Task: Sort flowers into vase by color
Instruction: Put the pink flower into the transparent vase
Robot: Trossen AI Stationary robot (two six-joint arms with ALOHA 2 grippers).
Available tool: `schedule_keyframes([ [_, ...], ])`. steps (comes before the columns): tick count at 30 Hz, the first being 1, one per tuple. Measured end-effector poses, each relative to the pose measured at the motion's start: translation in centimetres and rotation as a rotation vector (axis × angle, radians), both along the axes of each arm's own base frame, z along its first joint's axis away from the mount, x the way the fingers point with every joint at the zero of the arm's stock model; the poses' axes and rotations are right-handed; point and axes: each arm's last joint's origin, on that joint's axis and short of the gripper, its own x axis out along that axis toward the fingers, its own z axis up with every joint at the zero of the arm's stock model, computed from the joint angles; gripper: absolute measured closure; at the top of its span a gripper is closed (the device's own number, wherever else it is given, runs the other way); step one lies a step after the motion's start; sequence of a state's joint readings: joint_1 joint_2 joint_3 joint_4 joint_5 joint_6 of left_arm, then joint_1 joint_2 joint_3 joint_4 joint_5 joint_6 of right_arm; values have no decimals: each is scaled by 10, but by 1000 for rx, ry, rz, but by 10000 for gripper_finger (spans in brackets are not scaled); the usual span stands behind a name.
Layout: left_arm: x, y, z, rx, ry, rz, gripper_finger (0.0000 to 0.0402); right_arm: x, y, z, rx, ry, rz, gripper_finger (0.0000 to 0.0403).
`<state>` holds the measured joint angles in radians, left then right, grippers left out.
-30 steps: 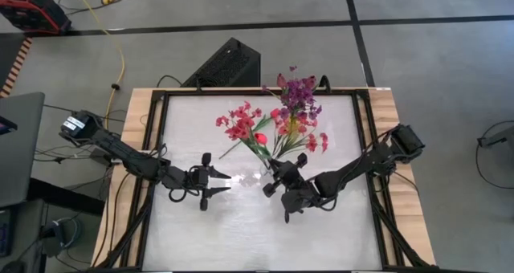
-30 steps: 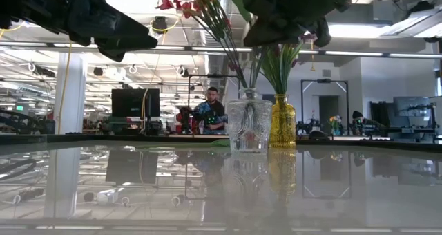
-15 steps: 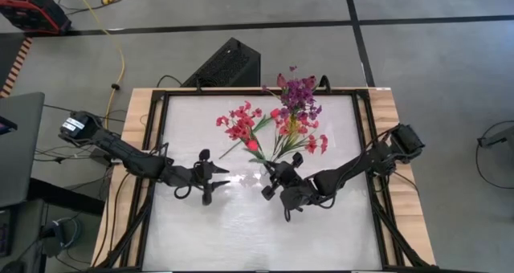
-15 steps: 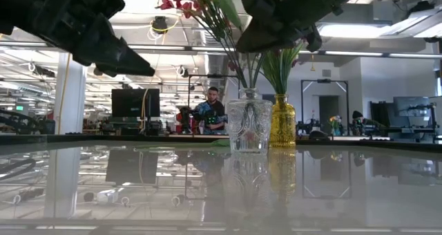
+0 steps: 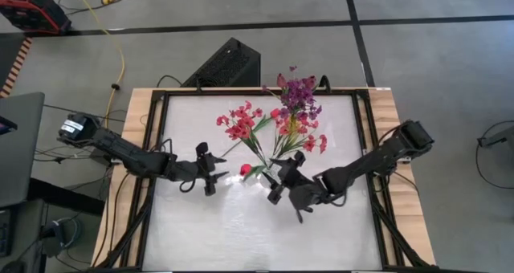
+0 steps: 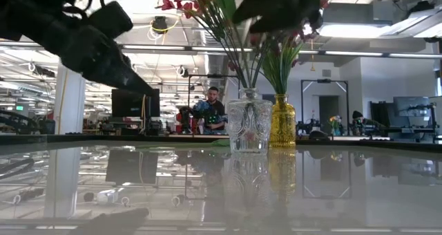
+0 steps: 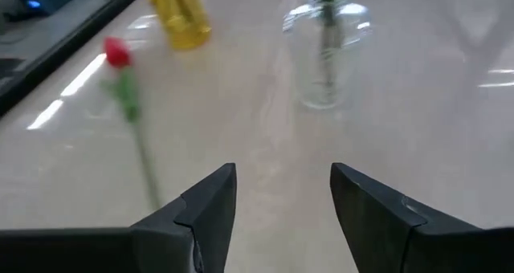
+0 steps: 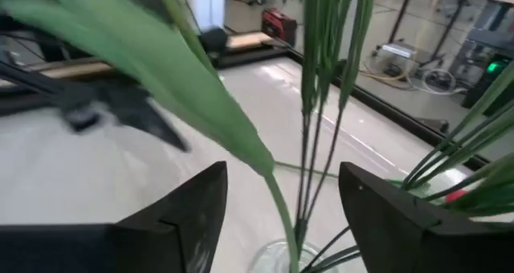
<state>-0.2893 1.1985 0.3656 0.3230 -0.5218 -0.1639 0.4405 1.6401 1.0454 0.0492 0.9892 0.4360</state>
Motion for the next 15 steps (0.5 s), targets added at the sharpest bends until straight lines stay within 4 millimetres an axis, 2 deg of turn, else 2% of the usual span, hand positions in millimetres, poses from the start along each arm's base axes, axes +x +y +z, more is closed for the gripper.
schedule_keyframes([
  [7,8,33,-6,30,45,37,202,-26,16,28,18,-36,79,138],
  [12,20,69,-25,25,72,130,202,-43,37,37,36,-59,164,138],
  [15,32,92,-33,-31,8,166,202,-51,50,37,36,-59,205,138],
])
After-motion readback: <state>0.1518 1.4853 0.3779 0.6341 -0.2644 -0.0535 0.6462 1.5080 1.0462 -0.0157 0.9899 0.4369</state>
